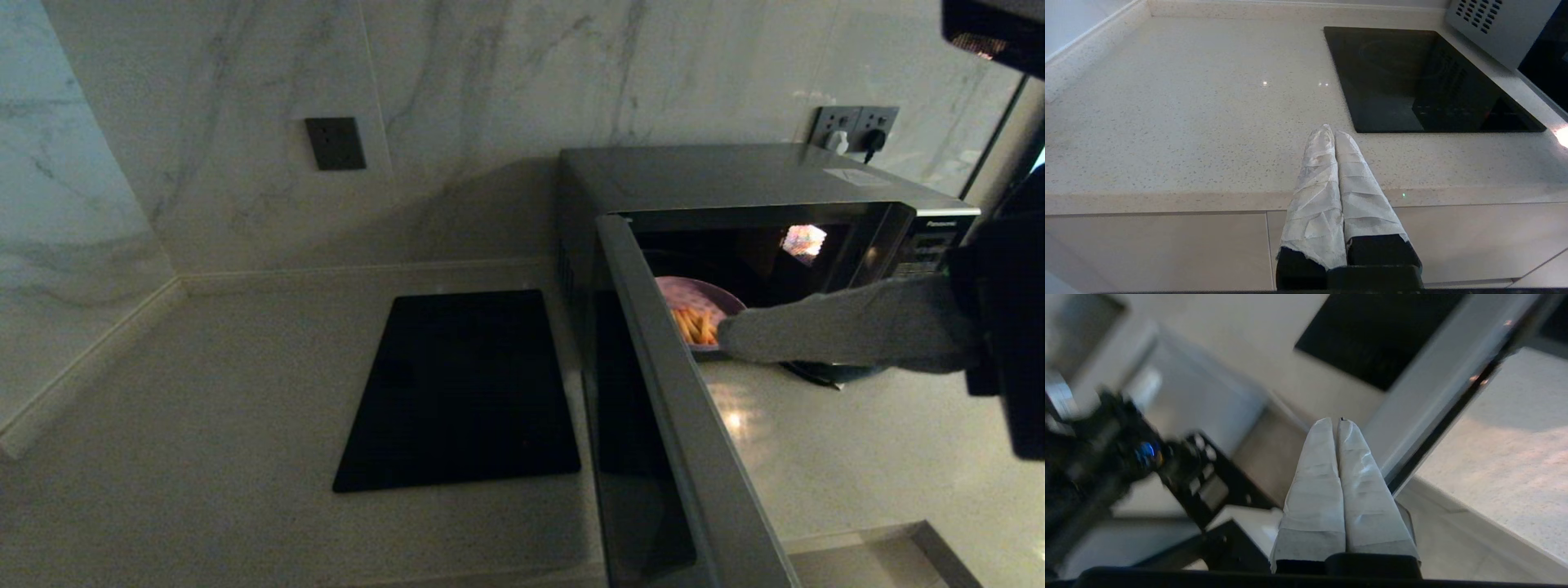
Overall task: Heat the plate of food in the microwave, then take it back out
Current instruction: Close the microwave oven
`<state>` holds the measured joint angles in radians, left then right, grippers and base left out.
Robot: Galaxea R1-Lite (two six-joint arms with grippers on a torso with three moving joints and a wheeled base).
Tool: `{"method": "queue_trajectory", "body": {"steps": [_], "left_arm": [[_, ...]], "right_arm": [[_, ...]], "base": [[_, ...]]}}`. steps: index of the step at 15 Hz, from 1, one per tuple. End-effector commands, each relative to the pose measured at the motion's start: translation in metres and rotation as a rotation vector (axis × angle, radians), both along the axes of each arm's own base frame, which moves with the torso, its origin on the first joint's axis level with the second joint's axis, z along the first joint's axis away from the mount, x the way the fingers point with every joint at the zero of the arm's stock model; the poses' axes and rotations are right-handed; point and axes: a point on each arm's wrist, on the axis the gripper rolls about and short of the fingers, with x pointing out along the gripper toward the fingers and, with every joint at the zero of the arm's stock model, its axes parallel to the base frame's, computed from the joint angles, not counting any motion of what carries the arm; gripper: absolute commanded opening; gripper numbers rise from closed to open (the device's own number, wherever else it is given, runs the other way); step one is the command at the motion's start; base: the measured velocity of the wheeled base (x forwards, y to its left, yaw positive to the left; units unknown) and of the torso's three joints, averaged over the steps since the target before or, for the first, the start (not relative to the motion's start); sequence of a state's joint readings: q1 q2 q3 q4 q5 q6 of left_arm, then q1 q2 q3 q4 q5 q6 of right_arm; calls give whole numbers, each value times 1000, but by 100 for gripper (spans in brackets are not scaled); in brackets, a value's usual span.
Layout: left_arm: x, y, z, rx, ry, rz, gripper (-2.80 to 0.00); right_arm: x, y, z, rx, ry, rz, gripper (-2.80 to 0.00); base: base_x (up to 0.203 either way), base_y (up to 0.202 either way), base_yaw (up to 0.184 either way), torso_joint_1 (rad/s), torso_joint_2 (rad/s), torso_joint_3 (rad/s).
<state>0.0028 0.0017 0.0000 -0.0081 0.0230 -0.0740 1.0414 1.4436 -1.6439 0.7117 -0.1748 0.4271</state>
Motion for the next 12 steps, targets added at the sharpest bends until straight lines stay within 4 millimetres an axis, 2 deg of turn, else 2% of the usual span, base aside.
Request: {"method": "queue_trajectory", "body": {"steps": [1,4,7,12], "left_arm": [[0,0,0,-1,-1,0,-280],[0,0,0,-1,-1,0,-280],[0,0,0,-1,-1,0,-280],[0,0,0,-1,-1,0,-280]], "right_arm": [[5,27,-19,-128,-1,-2,-280],[0,43,-36,-213,5,21,-280],[4,54,-48,-255,32,18,-280],[3,61,-53,-271,49,16,-280]], "base": [[0,0,0,0,0,0],[0,0,0,0,0,0],[0,0,0,0,0,0],[0,0,0,0,0,0]]}}
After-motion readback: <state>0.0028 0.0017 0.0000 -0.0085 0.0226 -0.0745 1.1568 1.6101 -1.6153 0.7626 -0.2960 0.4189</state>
